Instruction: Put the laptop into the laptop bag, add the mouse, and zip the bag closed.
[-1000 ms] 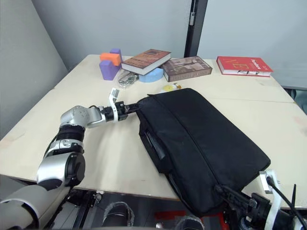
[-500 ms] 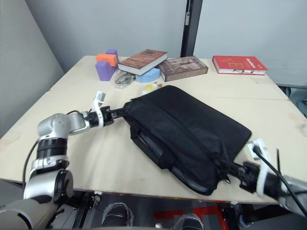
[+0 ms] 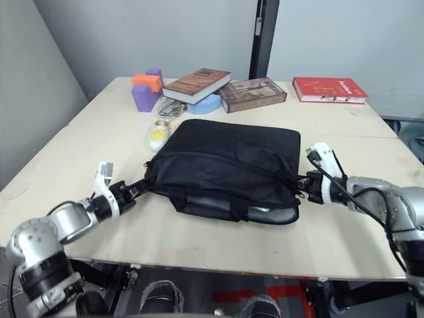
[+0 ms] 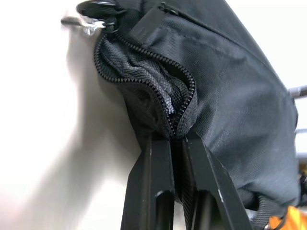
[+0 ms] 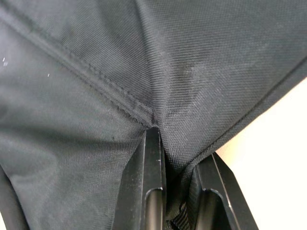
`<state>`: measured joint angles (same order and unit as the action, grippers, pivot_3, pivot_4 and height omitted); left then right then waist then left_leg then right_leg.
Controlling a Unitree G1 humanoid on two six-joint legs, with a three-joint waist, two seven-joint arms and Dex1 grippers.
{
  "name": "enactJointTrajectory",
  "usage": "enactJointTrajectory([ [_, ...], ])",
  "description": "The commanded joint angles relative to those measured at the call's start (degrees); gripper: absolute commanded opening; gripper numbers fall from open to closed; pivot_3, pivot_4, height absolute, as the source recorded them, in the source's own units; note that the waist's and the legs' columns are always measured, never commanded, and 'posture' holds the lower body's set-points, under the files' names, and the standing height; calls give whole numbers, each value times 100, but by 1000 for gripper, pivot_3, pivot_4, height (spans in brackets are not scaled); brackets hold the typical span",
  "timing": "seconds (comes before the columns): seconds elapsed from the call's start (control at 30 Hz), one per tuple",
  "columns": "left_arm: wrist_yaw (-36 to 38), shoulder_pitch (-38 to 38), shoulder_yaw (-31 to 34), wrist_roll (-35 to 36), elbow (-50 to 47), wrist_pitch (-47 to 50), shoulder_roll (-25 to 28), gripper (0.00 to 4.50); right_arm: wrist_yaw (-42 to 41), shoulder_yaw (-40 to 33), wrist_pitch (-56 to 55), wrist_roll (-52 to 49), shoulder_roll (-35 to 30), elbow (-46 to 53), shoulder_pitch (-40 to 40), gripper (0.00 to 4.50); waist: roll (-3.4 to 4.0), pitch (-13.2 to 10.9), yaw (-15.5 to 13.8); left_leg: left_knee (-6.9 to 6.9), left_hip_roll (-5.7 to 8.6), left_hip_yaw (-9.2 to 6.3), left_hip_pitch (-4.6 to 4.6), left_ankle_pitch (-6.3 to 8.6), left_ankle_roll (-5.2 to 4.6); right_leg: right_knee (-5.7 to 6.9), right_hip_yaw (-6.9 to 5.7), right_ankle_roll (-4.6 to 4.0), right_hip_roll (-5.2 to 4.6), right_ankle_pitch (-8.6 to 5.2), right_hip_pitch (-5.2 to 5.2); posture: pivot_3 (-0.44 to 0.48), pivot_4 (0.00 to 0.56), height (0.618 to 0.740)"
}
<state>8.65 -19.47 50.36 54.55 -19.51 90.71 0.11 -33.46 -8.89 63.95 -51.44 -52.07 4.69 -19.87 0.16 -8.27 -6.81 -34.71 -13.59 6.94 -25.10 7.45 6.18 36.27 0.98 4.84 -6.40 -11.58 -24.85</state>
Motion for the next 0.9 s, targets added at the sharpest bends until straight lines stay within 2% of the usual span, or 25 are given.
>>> enactJointTrajectory([
  [0.03, -595, 205, 517, 1170, -745, 179, -509, 0, 172, 129, 24, 526, -24, -444, -594, 187, -1, 0, 33, -8, -1, 2, 0, 2, 0, 1, 4, -4, 1, 3, 0, 0, 150, 725],
  [0.1, -1061, 520, 601, 1775, -946, 38, -719, 0, 1, 256, 61, 610, -17, -539, -745, 187, -5, -2, 67, -21, -1, 3, 1, 23, 28, 9, 10, -7, 1, 5, 0, 0, 150, 725],
  [0.17, -1862, 984, 374, 2804, -997, -575, -782, 0, -176, 388, 10, 711, -5, -563, -804, 187, -6, -3, 101, -27, -6, 2, 3, 29, 37, 23, 12, -6, 7, 5, -3, 0, 150, 725],
  [0.3, -3305, 1853, -714, 4852, -971, -2177, -165, 0, -283, 541, -73, 925, 114, -636, -910, 187, -17, 0, 97, -27, -12, 8, 4, 31, 42, 20, 16, -4, 15, 5, -4, 0, 150, 725],
  [0.4, -3711, 2286, -1395, 5730, -1065, -3034, 424, 0, -371, 577, -96, 1024, 198, -675, -968, 187, -22, 2, 80, -32, -31, 6, 9, 32, 47, 24, 16, 5, 34, 10, -4, 0, 150, 725],
  [0.47, -3629, 2494, -1761, 5845, -1096, -3401, 745, 784, -404, 549, -126, 1078, 256, -726, -1006, 1037, -21, 3, 86, -34, -44, 6, 14, 34, 56, 27, 19, 10, 46, 11, -4, 0, 150, 725],
  [0.5, -3429, 2523, -1870, 5845, -1089, -3462, 964, 987, -447, 518, -110, 1077, 270, -731, -1022, 1269, -21, 4, 86, -36, -44, 7, 14, 34, 59, 29, 20, 12, 47, 12, -4, 0, 150, 725],
  [0.53, -3229, 2543, -1973, 5845, -1079, -3546, 1154, 1501, -512, 491, -94, 1074, 272, -715, -1029, 1720, -21, 4, 87, -39, -44, 11, 16, 34, 61, 29, 24, 15, 47, 13, -4, 0, 150, 725],
  [0.6, -3026, 2557, -2104, 5845, -969, -3626, 1670, 2183, -659, 430, -78, 1055, 255, -605, -1019, 2402, -21, 4, 82, -44, -45, 11, 15, 33, 64, 31, 27, 25, 47, 19, -5, 0, 150, 725],
  [0.73, -2270, 2633, -2208, 5845, -562, -3384, 2762, 3643, -903, 262, 76, 871, 113, -195, -986, 3792, -20, 5, 106, -44, -48, 18, 26, 34, 72, 42, 35, 31, 51, 18, -7, 0, 150, 725],
  [0.8, -1653, 2728, -2140, 5845, -327, -3136, 3346, 3656, -992, 90, 208, 734, 42, -10, -984, 4462, -18, 5, 122, -42, -52, 22, 34, 33, 78, 48, 40, 34, 56, 17, -9, 0, 150, 725],
  [0.9, -438, 2972, -1857, 5657, 99, -2496, 4408, 3656, -1248, -152, 301, 544, -191, 357, -797, 4462, -19, 5, 123, -34, -54, 37, 51, 34, 81, 48, 53, 35, 57, 16, -7, 0, 150, 725],
])
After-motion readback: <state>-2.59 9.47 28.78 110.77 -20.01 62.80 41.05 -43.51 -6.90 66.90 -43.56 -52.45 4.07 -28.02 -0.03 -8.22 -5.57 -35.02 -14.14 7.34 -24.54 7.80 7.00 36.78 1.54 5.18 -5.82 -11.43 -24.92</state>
